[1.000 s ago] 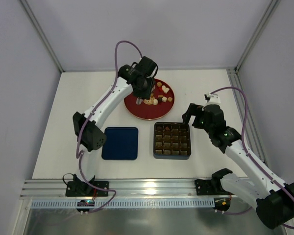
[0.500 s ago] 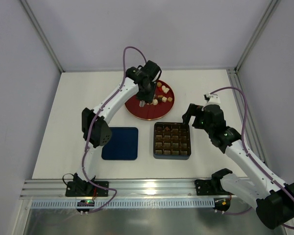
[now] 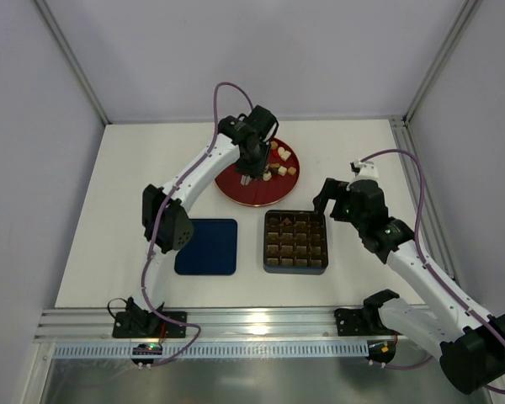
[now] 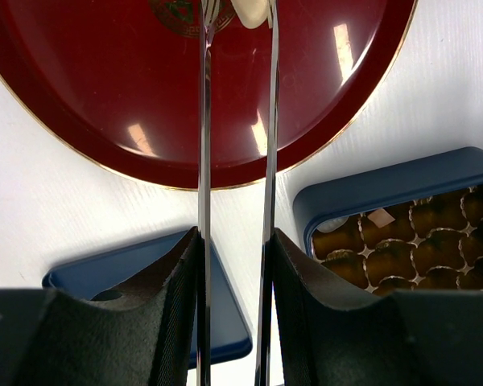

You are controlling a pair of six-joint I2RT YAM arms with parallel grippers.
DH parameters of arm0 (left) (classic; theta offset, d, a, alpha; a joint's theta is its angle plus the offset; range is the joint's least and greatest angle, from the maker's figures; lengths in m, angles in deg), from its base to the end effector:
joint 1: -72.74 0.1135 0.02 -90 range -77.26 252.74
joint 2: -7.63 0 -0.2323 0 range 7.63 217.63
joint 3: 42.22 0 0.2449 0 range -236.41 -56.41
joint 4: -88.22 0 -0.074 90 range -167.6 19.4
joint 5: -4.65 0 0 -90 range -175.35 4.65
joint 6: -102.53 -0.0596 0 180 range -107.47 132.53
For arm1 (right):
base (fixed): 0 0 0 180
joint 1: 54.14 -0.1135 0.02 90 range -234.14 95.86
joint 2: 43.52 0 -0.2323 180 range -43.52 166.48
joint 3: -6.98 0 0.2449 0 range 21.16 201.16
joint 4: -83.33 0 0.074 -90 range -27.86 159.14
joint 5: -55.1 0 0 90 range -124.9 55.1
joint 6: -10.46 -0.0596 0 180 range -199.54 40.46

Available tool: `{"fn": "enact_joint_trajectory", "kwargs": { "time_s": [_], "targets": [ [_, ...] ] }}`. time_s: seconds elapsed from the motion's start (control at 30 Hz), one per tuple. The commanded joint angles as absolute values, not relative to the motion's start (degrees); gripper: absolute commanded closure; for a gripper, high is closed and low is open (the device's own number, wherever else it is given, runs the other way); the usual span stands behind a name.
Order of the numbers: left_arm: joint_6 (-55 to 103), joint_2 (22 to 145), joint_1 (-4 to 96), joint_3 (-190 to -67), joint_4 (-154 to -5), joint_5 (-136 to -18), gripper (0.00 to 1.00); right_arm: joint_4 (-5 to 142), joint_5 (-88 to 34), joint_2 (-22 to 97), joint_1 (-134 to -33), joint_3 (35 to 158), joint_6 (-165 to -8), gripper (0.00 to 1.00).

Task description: Pack the chocolate

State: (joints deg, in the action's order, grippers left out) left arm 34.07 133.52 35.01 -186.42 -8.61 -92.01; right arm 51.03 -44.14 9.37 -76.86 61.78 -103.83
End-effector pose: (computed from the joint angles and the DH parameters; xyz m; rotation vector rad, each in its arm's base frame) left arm 0.3564 -0.2670 0.2581 0.3454 2.6774 -0.1611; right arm 0.2243 0.0836 0.2397 0.1265 2.1065 0.3254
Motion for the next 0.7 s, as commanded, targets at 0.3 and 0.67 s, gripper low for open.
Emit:
{"fn": "enact_joint_trajectory", "kwargs": {
  "time_s": [0.3, 0.67],
  "targets": [
    [32.92, 134.98, 35.3, -186.4, -10.36, -91.07, 0.62, 52.18, -44.48, 8.51, -76.99, 62.82, -103.45, 0.0],
    [32.74, 135.6, 35.13, -186.31, -10.45, -90.89, 0.62, 52.18, -44.92, 8.34, -76.99, 62.56, -103.36, 0.0]
  ]
}}
